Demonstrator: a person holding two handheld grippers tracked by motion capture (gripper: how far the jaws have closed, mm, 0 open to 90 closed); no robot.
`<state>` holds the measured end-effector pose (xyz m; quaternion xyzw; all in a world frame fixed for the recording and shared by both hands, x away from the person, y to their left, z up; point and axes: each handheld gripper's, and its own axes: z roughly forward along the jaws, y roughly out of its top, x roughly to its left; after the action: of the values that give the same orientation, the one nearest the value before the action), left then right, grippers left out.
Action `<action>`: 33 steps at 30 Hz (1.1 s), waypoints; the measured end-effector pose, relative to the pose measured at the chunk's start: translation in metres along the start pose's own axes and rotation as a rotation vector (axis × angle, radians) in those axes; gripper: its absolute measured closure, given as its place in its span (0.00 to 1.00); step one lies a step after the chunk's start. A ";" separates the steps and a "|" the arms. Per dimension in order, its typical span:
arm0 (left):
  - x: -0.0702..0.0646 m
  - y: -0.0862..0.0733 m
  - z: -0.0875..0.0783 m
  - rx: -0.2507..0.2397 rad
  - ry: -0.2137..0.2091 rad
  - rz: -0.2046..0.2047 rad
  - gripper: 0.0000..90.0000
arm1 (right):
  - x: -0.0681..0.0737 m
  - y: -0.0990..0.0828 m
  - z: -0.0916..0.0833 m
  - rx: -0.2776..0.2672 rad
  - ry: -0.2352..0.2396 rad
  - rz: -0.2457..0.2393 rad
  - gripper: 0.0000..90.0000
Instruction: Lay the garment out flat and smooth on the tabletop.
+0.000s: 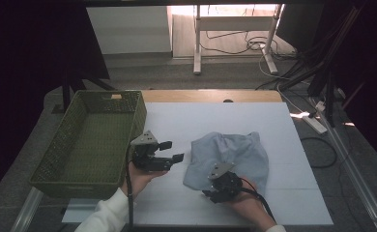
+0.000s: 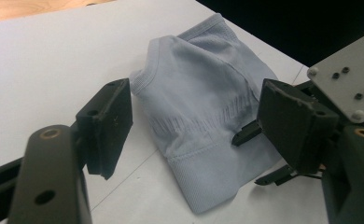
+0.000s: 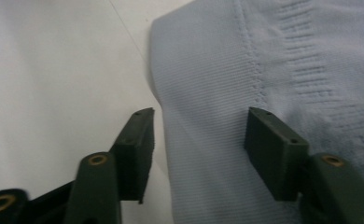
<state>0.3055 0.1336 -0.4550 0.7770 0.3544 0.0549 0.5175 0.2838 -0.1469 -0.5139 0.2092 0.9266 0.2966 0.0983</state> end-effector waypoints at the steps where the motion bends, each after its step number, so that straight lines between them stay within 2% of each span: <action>1: 0.000 0.000 0.000 0.000 -0.001 0.000 0.31 | 0.000 0.000 0.001 0.005 -0.001 -0.006 0.52; 4: 0.000 0.000 0.001 0.002 -0.001 -0.001 0.31 | 0.001 -0.002 0.001 0.010 -0.011 -0.031 0.56; 8: -0.001 0.000 0.001 0.003 -0.002 0.002 0.31 | 0.000 -0.003 0.000 0.007 -0.013 -0.029 0.64; 10: -0.001 0.000 0.001 0.004 -0.003 0.001 0.31 | -0.001 -0.003 0.000 0.004 -0.019 -0.028 0.71; 12: -0.001 0.000 0.001 0.004 -0.002 0.000 0.31 | -0.002 -0.004 -0.001 0.005 -0.042 -0.025 0.83; 14: 0.000 0.000 0.001 0.002 -0.001 -0.002 0.31 | -0.005 -0.004 -0.002 0.007 -0.045 -0.013 0.89; 19: 0.000 0.000 0.000 0.002 0.001 0.000 0.31 | -0.008 -0.004 -0.006 -0.010 -0.018 0.002 0.92; 22: 0.001 0.000 0.000 -0.001 0.002 -0.001 0.31 | -0.011 -0.002 -0.019 -0.075 -0.016 0.014 0.93; 25: 0.001 0.000 -0.001 -0.002 0.000 -0.004 0.31 | -0.014 0.002 -0.036 -0.144 -0.085 0.007 0.93; 28: 0.001 0.000 0.000 0.000 0.000 -0.002 0.31 | -0.020 0.004 -0.048 -0.190 -0.155 0.007 0.94; 30: 0.000 0.001 0.000 0.000 -0.001 0.000 0.31 | -0.024 0.006 -0.052 -0.199 -0.195 0.001 0.94; 33: 0.000 0.001 0.000 -0.003 -0.001 0.003 0.31 | -0.034 0.006 -0.049 -0.198 -0.226 0.003 0.94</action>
<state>0.3060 0.1331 -0.4537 0.7768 0.3530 0.0559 0.5185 0.3016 -0.1824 -0.4692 0.2318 0.8756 0.3612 0.2215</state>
